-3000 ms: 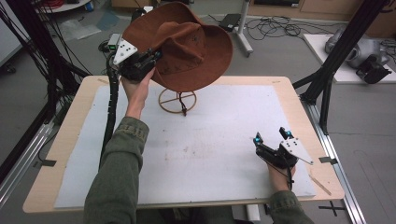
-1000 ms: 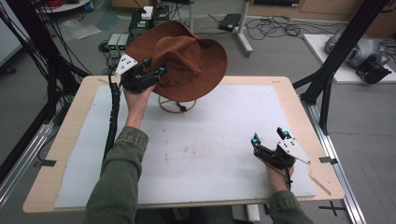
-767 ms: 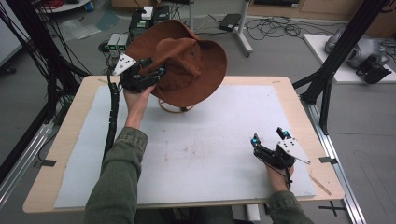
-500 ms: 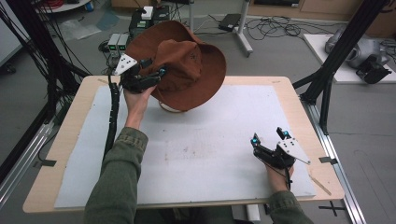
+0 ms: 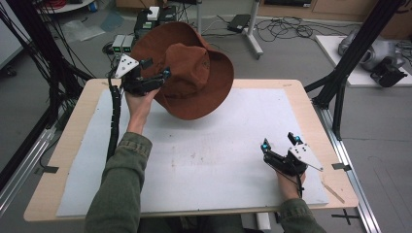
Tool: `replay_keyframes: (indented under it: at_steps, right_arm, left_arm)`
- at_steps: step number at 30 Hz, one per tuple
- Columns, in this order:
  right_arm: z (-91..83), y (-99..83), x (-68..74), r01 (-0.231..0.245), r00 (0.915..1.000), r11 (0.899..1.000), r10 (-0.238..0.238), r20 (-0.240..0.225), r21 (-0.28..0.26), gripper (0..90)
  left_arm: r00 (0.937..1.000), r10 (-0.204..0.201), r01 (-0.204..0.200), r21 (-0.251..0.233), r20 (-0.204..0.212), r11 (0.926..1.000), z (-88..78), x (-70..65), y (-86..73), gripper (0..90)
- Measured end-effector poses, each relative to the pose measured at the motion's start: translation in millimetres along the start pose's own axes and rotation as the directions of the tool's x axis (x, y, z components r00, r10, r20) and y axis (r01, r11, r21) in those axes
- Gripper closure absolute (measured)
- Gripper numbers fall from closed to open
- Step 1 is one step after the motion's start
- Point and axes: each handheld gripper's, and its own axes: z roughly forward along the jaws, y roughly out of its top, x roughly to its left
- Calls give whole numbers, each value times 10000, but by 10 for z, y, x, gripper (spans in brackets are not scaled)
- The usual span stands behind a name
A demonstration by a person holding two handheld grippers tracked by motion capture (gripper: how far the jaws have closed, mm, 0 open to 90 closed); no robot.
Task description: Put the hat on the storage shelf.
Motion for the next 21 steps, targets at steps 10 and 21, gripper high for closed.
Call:
replay_keyframes:
  at_steps: [10,21]
  right_arm:
    - [0,3,4,64,10000,10000,-64,7,-56,98]
    - [-5,12,32,8,10000,10000,-8,1,-44,98]
  left_arm:
    - [9995,183,-184,-60,-246,9998,-110,-48,19,193]
    - [9953,360,-385,-268,-897,9989,-487,-52,-53,180]
